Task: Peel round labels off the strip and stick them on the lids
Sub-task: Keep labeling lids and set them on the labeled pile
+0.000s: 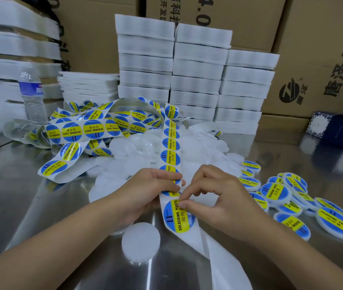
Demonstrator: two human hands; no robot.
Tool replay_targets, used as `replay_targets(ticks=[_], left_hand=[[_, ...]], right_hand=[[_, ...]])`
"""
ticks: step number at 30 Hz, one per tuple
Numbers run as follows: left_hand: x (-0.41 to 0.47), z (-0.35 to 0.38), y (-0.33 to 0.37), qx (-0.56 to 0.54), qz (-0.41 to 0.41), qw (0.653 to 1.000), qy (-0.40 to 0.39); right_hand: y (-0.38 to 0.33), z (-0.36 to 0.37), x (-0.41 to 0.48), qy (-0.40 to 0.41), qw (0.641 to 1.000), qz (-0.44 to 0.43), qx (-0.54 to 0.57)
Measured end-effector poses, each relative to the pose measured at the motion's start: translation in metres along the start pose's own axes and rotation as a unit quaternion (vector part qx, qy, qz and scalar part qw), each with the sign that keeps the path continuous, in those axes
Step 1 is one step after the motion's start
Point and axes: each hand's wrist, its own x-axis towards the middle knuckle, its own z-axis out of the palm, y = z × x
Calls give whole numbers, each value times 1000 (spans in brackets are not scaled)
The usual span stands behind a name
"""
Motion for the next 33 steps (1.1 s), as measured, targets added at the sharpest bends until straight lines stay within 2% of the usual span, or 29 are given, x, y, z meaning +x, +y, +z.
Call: replay_targets(ticks=[2,4,5,7,9,10,13,15,17,19,24,28,33], left_hand=[[0,0,0,-4,-1,1000,3],[1,-2,-1,-6,0,1000,13],[1,-3,0,-6,3,1000,20],[2,-4,0,-14,12,999,34],[3,-6,1,-33,13,998,54],[4,-6,2,-47,11,997,62],[3,-7,8,-152,-5,986,68],[2,-10,13,-204,9,976,75],[1,-14,16,-215,23,973,74],[1,-18,16,-199,33,977,73],[2,-18,14,-197,31,977,73],[1,-16,16,-240,42,969,50],[1,-13,16,-195,22,980,32]], right_hand=[[-2,-3,1,-13,994,51,93],[-4,-9,4,-33,966,96,239],[-4,-12,5,-36,939,120,322],[-3,-17,9,8,872,169,459],[-1,-23,13,85,823,209,521],[0,-25,15,115,825,223,506],[7,-20,15,128,910,255,301],[6,-6,9,68,949,228,205],[3,12,1,-20,974,186,130],[0,29,-4,-72,982,163,63],[-2,44,-7,-101,987,121,-21],[7,32,-7,-82,987,109,-85],[11,20,-6,-91,984,132,-78]])
